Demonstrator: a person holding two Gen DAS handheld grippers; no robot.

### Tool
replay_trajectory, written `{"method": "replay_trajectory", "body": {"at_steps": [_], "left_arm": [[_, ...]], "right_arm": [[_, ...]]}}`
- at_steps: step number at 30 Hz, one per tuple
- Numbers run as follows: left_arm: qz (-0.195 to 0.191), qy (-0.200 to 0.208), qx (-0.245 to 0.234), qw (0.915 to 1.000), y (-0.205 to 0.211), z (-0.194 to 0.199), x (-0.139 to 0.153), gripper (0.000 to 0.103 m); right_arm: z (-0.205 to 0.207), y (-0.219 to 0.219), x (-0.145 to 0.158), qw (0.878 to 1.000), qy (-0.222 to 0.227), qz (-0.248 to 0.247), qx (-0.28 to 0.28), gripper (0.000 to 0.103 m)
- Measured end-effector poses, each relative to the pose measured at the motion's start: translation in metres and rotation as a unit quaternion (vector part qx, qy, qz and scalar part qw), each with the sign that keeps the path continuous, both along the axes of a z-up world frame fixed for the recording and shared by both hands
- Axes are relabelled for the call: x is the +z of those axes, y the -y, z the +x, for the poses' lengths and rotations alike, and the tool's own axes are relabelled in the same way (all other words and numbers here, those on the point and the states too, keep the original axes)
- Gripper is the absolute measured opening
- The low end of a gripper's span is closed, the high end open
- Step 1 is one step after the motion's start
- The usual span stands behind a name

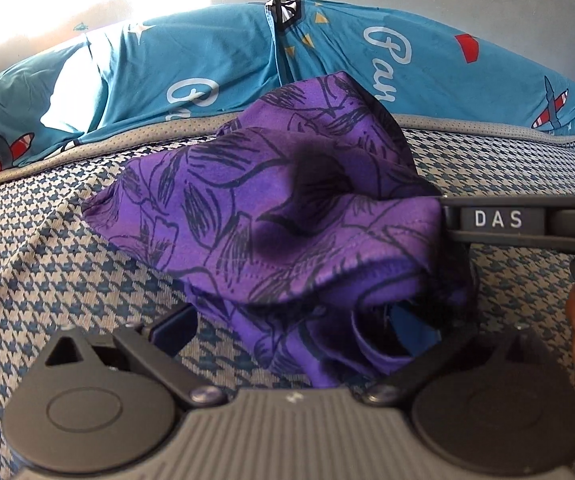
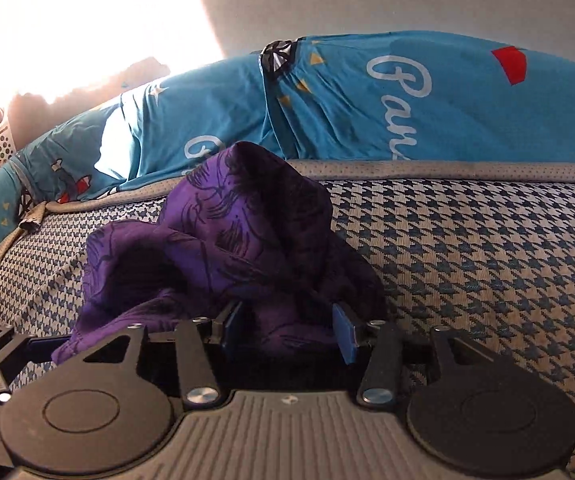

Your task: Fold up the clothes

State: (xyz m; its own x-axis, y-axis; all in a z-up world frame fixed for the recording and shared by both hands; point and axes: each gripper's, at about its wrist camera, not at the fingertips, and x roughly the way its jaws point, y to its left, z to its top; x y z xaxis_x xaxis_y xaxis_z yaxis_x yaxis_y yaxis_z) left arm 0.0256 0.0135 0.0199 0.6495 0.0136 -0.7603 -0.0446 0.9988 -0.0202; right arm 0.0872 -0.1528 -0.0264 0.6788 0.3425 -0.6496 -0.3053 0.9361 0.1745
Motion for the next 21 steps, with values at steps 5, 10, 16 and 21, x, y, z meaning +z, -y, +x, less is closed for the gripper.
{"method": "replay_trajectory", "body": {"at_steps": [5, 10, 16, 21], "left_arm": [[0.021, -0.014, 0.018, 0.9995, -0.001, -0.016, -0.004, 0.103], [0.013, -0.015, 0.043, 0.9989, -0.012, -0.038, -0.005, 0.103], [0.036, -0.009, 0.045, 0.9983, -0.012, -0.061, -0.002, 0.103], [0.040, -0.021, 0.046, 0.9979, -0.012, -0.076, -0.006, 0.103]], "right_arm": [[0.003, 0.004, -0.008, 1.000, -0.007, -0.003, -0.021, 0.058], [-0.009, 0.007, 0.002, 0.999, -0.001, 0.032, -0.016, 0.060], [-0.040, 0.009, 0.017, 0.999, 0.029, 0.022, -0.005, 0.063], [-0.066, 0.016, 0.016, 0.999, 0.017, 0.028, -0.016, 0.065]]}}
